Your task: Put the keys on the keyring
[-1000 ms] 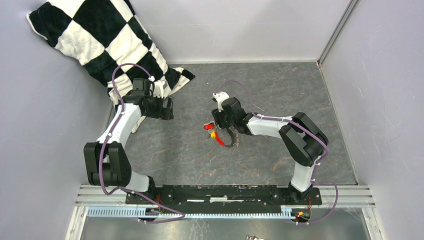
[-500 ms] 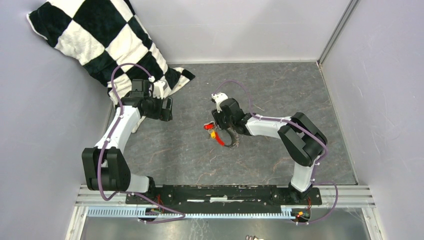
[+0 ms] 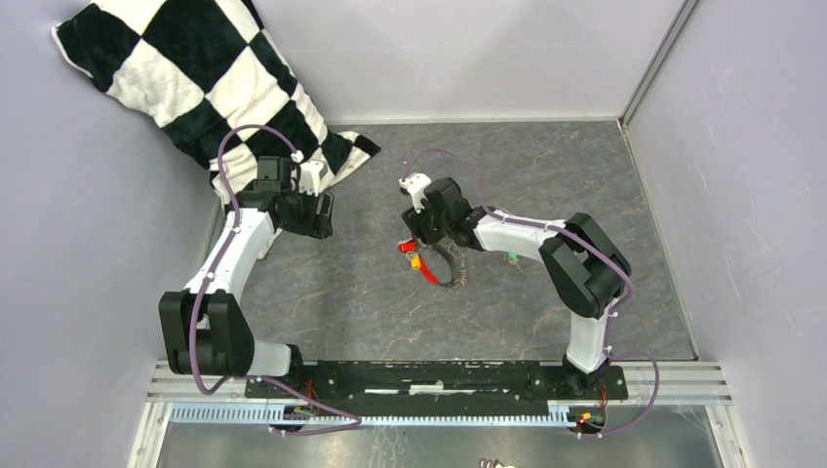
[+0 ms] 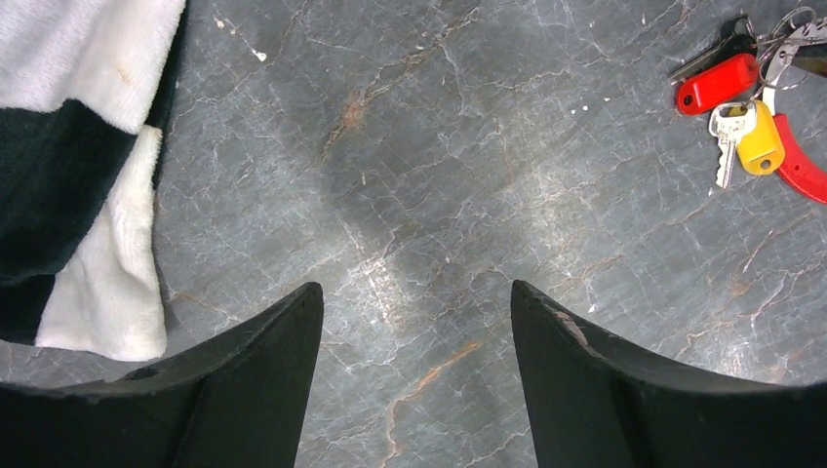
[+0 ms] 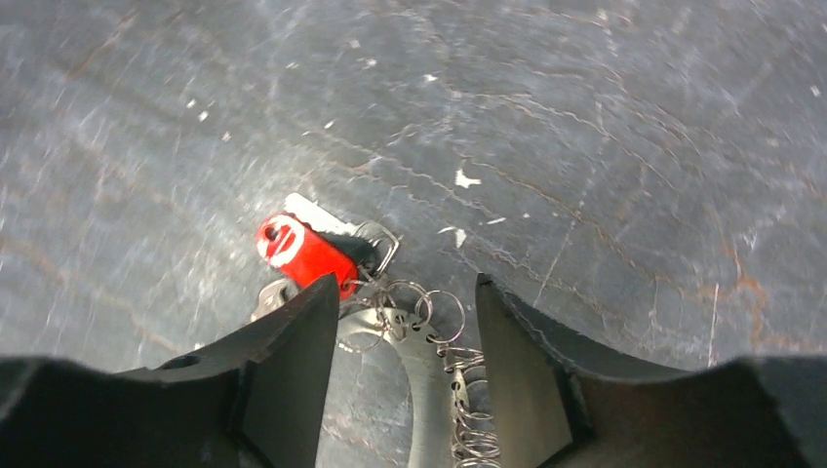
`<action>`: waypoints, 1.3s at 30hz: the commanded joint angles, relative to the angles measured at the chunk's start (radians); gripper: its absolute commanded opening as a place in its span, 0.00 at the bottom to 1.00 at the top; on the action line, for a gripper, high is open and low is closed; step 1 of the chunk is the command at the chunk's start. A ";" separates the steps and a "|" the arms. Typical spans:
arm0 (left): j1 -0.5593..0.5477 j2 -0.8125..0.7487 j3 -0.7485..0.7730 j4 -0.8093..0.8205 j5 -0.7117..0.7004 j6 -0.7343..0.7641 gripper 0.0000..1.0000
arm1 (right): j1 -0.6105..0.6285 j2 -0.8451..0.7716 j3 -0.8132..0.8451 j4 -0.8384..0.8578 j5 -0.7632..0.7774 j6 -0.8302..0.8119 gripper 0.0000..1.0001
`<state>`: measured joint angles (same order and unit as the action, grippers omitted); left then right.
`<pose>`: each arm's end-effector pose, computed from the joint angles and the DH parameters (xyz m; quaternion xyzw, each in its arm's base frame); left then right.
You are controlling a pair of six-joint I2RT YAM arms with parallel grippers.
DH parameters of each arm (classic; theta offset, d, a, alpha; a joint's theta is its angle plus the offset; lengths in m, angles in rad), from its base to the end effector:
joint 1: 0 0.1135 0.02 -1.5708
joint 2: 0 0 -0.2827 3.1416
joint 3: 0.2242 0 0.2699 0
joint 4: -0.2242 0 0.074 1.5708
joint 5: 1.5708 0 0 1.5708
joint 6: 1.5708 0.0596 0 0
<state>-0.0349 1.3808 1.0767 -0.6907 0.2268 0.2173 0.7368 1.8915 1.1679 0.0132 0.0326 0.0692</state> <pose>0.3069 -0.0241 0.2588 0.1517 0.9410 -0.0823 0.2909 0.3326 0.2991 0.1654 -0.2913 0.8608 0.1499 0.3894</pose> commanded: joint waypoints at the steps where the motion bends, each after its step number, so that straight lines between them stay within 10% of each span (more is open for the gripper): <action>1: -0.003 -0.022 0.008 -0.018 0.006 0.054 0.76 | -0.057 -0.032 0.064 -0.126 -0.258 -0.250 0.64; 13: -0.005 -0.031 0.016 -0.022 0.002 0.067 0.74 | -0.244 -0.023 0.013 -0.136 -0.756 -0.443 0.64; 32: -0.009 -0.051 0.015 -0.041 0.002 0.078 0.74 | -0.244 0.103 0.082 -0.141 -0.758 -0.477 0.46; 39: -0.011 -0.053 0.003 -0.040 0.003 0.079 0.74 | -0.243 0.080 0.064 -0.117 -0.769 -0.494 0.58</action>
<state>-0.0418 1.3605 1.0767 -0.7280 0.2264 0.2485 0.4953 1.9911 1.2114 -0.1516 -0.7090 -0.4019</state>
